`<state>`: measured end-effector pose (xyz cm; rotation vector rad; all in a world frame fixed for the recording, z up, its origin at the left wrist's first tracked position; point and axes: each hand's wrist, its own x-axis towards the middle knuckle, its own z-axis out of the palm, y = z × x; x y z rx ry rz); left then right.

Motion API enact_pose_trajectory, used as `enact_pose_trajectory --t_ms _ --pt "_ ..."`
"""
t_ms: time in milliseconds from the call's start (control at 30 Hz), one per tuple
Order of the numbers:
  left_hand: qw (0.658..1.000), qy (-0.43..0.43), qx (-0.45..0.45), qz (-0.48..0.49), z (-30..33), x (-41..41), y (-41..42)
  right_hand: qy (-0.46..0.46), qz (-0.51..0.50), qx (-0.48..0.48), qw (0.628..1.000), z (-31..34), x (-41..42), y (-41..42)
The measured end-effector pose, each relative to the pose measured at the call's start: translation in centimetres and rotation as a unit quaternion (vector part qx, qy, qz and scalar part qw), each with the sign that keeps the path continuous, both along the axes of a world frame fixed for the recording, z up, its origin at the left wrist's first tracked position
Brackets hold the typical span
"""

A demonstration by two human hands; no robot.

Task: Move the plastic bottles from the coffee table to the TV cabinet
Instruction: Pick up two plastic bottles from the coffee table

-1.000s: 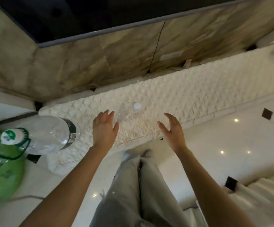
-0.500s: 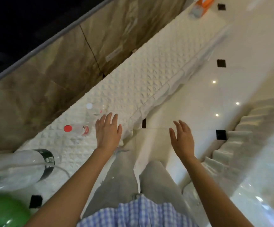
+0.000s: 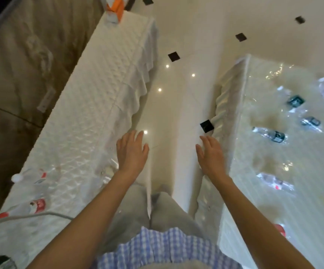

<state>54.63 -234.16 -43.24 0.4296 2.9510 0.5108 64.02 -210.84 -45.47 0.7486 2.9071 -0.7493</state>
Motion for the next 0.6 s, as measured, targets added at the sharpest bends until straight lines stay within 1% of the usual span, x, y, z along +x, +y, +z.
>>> enact_pose_trajectory --t_ms 100,200,367,600 --pt "0.998 0.002 -0.012 -0.061 -0.3 -1.2 3.2 0.011 -0.051 -0.013 0.999 0.6 0.9 3.1" --pt "0.995 0.003 -0.015 -0.102 -0.8 -3.0 6.3 0.016 -0.098 -0.01 0.995 0.7 1.0 5.8" --pt "0.985 -0.004 -0.003 -0.173 -1.2 -8.0 12.7 0.017 -0.169 -0.005 0.986 0.3 -1.2 9.8" --pt "0.958 0.005 0.004 -0.286 -1.9 -16.4 22.1 0.033 -0.261 0.055 0.963 0.5 -6.2 14.8"
